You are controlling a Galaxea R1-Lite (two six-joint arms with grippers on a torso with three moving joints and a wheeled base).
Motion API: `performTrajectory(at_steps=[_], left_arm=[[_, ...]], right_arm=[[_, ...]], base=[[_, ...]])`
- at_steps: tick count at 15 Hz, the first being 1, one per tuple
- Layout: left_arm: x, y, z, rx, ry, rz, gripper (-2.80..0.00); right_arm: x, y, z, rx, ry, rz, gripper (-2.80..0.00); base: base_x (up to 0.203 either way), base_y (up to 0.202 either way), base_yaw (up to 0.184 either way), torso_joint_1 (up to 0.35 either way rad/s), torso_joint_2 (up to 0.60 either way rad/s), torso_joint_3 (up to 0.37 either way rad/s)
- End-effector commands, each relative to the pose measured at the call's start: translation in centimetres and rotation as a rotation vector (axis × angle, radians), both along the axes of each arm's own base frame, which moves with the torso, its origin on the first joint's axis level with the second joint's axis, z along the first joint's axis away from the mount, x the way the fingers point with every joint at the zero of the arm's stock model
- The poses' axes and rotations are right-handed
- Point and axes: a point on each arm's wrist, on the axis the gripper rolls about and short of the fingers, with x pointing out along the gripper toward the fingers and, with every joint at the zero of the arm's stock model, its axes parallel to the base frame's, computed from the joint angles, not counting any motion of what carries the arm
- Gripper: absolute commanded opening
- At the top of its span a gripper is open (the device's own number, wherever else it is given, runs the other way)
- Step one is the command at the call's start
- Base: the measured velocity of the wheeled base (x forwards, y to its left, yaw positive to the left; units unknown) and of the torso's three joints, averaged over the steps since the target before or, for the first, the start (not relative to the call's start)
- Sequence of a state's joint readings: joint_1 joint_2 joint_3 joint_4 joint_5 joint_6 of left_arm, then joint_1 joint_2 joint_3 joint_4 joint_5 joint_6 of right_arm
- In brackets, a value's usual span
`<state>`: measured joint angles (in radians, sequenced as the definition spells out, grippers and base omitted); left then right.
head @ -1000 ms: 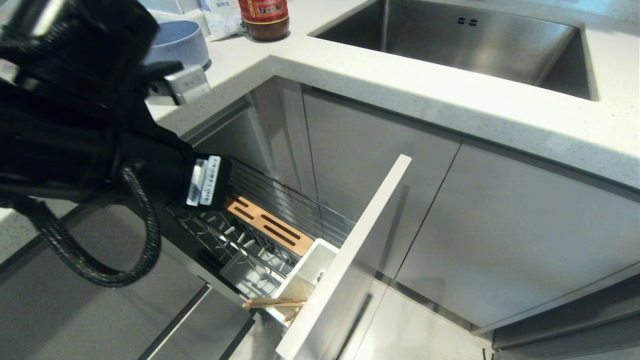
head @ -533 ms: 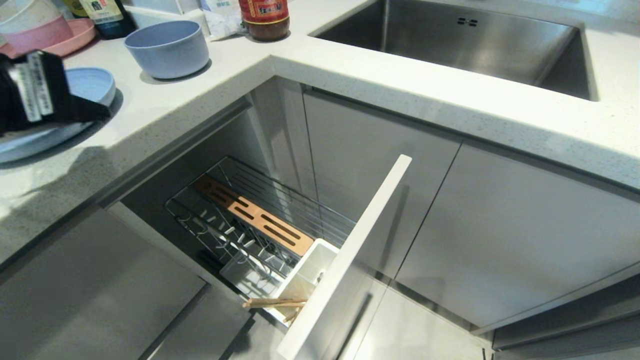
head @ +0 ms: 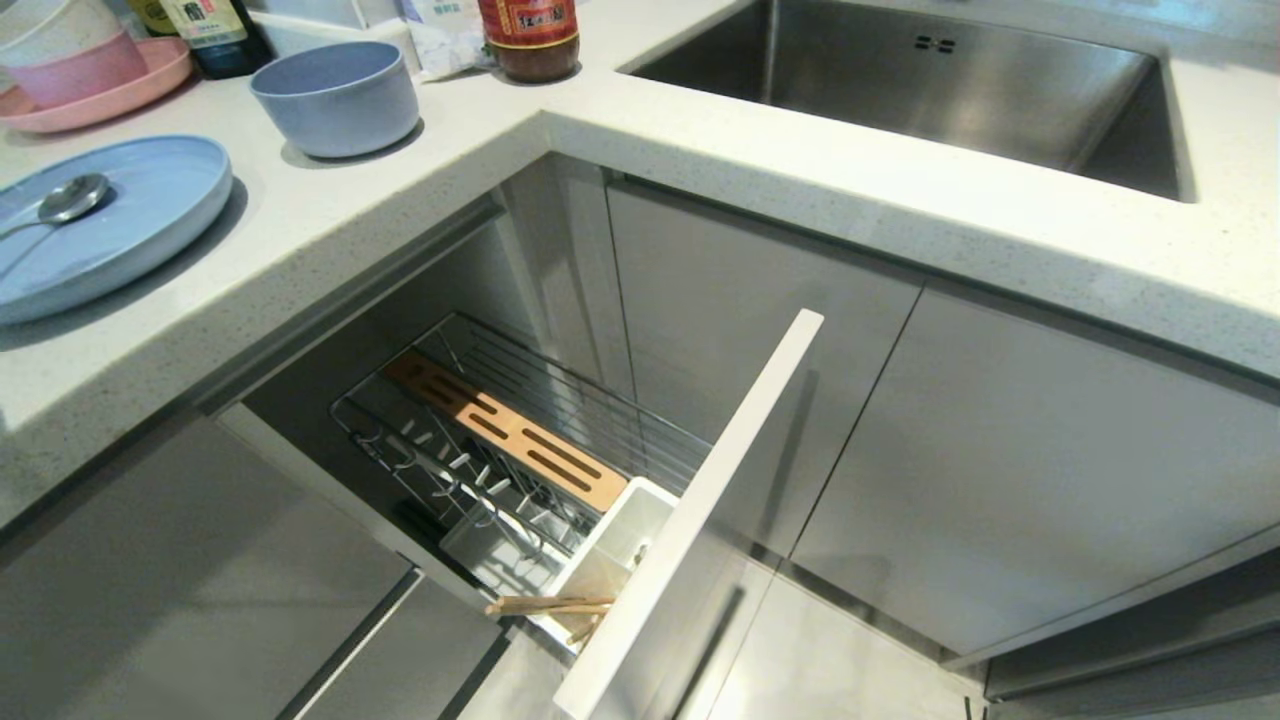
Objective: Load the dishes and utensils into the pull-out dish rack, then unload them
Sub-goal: Pick up the spoon and place it in the cupboard
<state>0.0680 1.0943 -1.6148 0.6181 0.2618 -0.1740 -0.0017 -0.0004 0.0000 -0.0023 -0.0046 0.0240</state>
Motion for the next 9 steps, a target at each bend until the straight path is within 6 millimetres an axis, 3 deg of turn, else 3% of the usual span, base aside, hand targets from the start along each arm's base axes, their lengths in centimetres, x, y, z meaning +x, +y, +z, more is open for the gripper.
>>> performTrajectory(at_steps=[1,4,9], left_arm=[[-1.5,0.9,0.8,0.01,-0.045,0.15,-2.8],[-1.4,1.9,1.3,0.004,-0.003,0.255,-2.8],[0.5,3.9,1.6,-0.08,0.14,0.221,-2.8]], right_arm=[[0.0,0.0,0.0,0.0,-0.003,0.0,-2.8],[0.0,0.0,0.0,0.0,-0.002,0.0,-2.8],[0.0,0.0,0.0,0.0,-0.003,0.0,-2.8]], base=[[0.0,0.0,0.0,0.0,0.0,0.0],[0.0,0.0,0.0,0.0,0.0,0.0],[0.0,0.0,0.0,0.0,0.0,0.0]])
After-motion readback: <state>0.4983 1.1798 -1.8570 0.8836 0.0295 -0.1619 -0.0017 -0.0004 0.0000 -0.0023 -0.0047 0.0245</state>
